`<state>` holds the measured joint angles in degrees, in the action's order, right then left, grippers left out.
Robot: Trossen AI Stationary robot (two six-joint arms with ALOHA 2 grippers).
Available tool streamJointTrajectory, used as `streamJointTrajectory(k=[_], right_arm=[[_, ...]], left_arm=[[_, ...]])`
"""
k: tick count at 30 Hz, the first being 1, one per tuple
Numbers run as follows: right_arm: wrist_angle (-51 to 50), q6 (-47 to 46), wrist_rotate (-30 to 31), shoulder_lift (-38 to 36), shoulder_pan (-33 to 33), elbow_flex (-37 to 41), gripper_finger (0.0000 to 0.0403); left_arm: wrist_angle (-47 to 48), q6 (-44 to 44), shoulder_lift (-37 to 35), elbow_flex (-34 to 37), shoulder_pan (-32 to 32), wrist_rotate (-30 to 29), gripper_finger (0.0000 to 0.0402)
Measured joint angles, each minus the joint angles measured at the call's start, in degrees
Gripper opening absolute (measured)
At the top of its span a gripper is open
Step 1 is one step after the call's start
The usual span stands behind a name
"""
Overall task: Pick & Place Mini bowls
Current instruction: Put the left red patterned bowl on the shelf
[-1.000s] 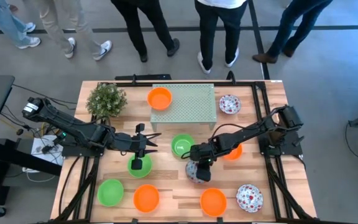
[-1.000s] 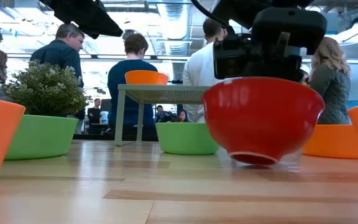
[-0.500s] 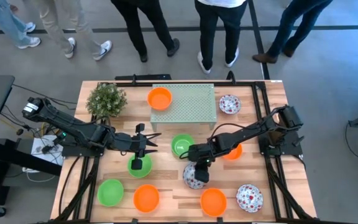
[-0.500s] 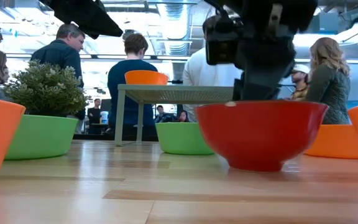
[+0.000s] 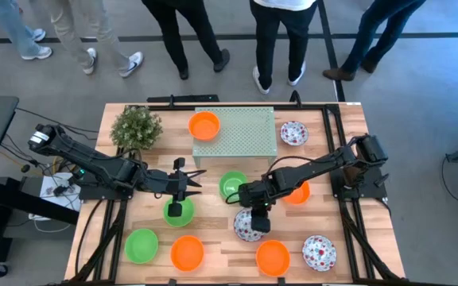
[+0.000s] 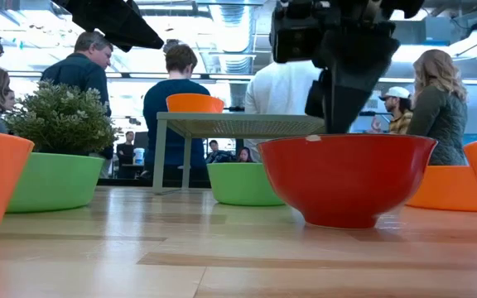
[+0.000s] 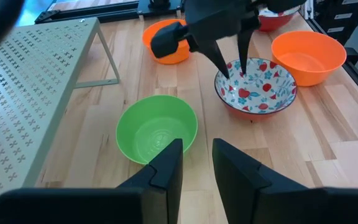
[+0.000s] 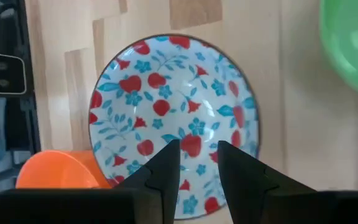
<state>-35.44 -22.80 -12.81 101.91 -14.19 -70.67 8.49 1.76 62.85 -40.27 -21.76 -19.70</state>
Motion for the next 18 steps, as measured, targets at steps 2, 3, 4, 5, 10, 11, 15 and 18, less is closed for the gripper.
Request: streamJointTrajectory(k=[2,3,4,5,10,11,15,18], right_arm=[[-1.29,0.96,1.10,0.00,0.51,-0.94,0.0103],[-2.05,1.41,1.51,0.00,0.87,-1.17,0.0103],[-2.78,1.94,1.87,0.00,1.21,-1.25,0.0103],[-3.33,2.28,2.33,0.00,1.53,-1.25,0.0103],[-6.09,2.50,3.77,0.59,3.29,-1.27,0.0103],[-6.42,2.90,3.75,0.61,3.46,-1.25,0.0103],[-5.95,3.38,2.74,0.57,3.82,-1.27,0.0103],[-4.84,3.36,1.52,0.55,3.70,-1.27,0.0103]], left_arm=[[0.01,0.00,0.00,0.00,0.00,0.00,0.0089],[0.01,0.00,0.00,0.00,0.00,0.00,0.0089],[0.02,0.00,0.00,0.00,0.00,0.00,0.0089],[0.02,0.00,0.00,0.00,0.00,0.00,0.0089],[0.02,0.00,0.00,0.00,0.00,0.00,0.0089],[0.02,0.00,0.00,0.00,0.00,0.00,0.0089],[0.00,0.00,0.00,0.00,0.00,0.00,0.0089],[0.00,0.00,0.00,0.00,0.00,0.00,0.0089]])
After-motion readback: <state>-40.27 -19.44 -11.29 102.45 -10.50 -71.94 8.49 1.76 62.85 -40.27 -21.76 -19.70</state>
